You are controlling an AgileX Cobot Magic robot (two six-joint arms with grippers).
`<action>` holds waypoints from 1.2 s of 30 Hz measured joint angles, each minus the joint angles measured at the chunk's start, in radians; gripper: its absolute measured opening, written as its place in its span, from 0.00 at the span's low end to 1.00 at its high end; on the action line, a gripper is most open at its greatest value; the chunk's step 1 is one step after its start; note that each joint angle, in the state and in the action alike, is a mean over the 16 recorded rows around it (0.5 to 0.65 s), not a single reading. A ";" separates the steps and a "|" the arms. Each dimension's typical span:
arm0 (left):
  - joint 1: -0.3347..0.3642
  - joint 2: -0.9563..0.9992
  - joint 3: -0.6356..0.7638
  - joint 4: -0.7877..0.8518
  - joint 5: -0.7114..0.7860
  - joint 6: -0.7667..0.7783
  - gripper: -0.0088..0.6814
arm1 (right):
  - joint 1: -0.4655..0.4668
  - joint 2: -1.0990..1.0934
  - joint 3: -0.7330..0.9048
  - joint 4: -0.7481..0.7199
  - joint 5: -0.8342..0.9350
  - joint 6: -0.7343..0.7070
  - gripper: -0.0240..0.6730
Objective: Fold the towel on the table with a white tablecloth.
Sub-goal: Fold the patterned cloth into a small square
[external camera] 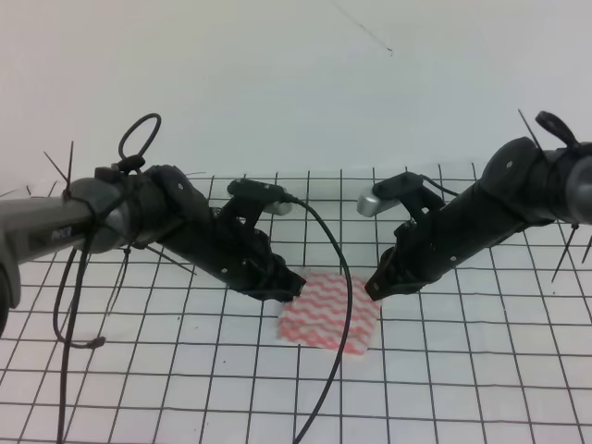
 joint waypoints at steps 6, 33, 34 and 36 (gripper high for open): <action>0.000 0.008 0.000 -0.006 0.018 -0.002 0.01 | 0.000 0.010 0.000 -0.004 -0.056 0.001 0.03; 0.000 -0.044 -0.001 0.053 0.118 -0.073 0.01 | -0.040 -0.073 -0.045 -0.007 -0.001 0.020 0.03; 0.000 -0.058 -0.001 0.070 0.118 -0.085 0.01 | -0.045 -0.087 -0.048 -0.012 0.007 0.028 0.03; 0.000 -0.093 -0.001 0.107 0.119 -0.110 0.01 | -0.056 -0.123 -0.053 -0.027 0.022 0.047 0.03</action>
